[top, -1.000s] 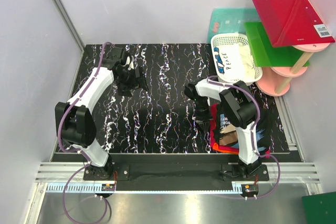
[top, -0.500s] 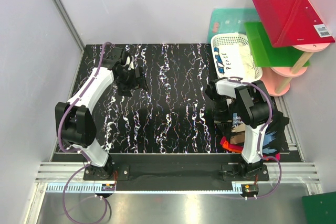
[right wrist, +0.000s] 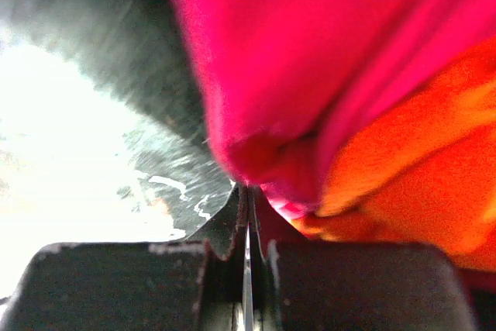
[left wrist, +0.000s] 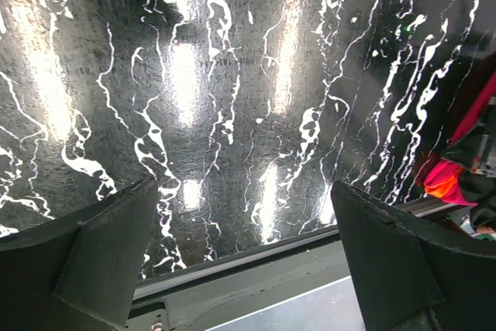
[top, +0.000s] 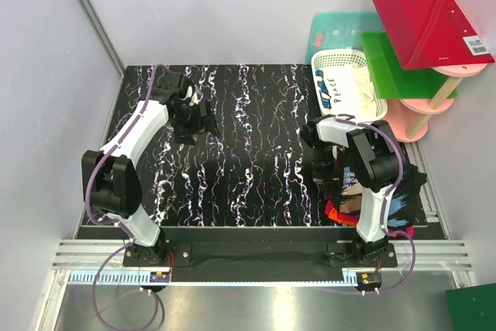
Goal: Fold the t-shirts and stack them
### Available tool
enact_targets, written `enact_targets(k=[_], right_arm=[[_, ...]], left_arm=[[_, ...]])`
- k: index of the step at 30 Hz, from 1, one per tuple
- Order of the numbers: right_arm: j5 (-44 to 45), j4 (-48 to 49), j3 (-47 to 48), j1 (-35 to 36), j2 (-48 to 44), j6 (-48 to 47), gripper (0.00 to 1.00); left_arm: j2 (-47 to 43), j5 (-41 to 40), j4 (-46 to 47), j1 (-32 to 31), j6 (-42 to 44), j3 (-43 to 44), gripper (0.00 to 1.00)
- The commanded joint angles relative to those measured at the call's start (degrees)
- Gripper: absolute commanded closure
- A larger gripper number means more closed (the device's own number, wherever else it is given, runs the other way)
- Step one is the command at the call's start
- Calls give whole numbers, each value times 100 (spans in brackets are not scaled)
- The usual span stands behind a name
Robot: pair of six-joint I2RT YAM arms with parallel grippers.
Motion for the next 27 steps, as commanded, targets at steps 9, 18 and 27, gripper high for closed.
enact_targets(k=[9,18,27], right_arm=[[-647,64,-1092,520,-494,475,100],[-462,-146,-671,563,-766,643,100],[414,-192,1815,713,-1585,28,100]], left_arm=[[324,254,278,-684,-291,464,1],[359,307,286,-799,-238,464,1],[289,289,313,-799,-150,429,1]])
